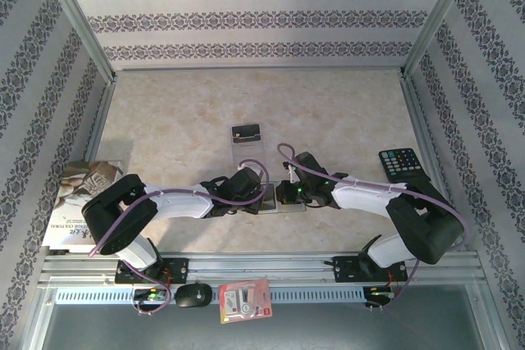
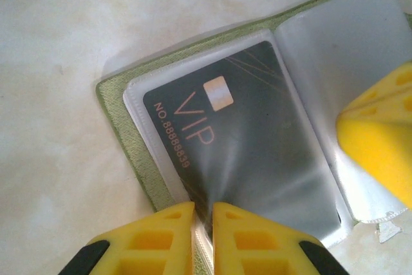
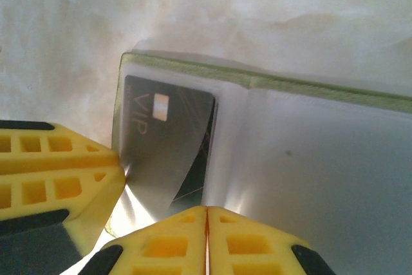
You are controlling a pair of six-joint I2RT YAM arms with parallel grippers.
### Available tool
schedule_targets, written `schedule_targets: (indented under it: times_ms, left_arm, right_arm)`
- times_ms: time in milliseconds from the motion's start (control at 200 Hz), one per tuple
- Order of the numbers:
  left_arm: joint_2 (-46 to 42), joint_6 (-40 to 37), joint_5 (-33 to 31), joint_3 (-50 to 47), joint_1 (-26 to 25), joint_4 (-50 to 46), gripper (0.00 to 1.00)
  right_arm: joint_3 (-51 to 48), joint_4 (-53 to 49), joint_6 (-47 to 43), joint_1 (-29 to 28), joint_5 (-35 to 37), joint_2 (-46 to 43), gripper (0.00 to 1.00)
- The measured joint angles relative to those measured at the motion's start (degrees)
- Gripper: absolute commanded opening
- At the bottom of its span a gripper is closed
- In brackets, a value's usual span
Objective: Take the credit cards out of the card holder
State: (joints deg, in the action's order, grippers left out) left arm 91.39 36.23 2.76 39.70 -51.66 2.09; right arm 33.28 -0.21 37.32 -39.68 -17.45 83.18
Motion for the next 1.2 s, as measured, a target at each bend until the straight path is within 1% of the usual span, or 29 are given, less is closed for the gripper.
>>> schedule_targets:
  times_ms: [160, 510, 694, 839, 964, 1199]
  left_arm:
    - [0.17, 0.0, 0.17, 0.0, 0.02, 0.46, 0.11]
    - [0.5, 0.0, 0.42, 0.0, 0.02, 1.27, 0.11]
    - [0.61, 0.0, 0.42, 0.0, 0.02, 1.33, 0.1]
    - [0.61, 0.0, 0.44, 0.0, 0.02, 1.36, 0.1]
    - [0.61, 0.0, 0.44, 0.0, 0.02, 1.36, 0.1]
    - [0.61, 0.0, 0.46, 0.0, 0.02, 1.36, 0.1]
  right_arm:
    - [0.74, 0.0, 0.0, -0.33, 0.04, 0.59, 0.1]
    - [0.94, 0.83, 0.57, 0.33, -1.51, 2.58, 0.19]
    - [0.94, 1.31, 1.57, 0.96, -2.99, 3.19, 0.19]
    - [0.94, 1.25, 1.79, 0.96, -2.8, 3.17, 0.21]
    - [0.96, 1.2, 1.77, 0.96, -2.78, 3.17, 0.25]
    - [1.64, 0.17, 1.44, 0.28, -1.53, 3.17, 0.26]
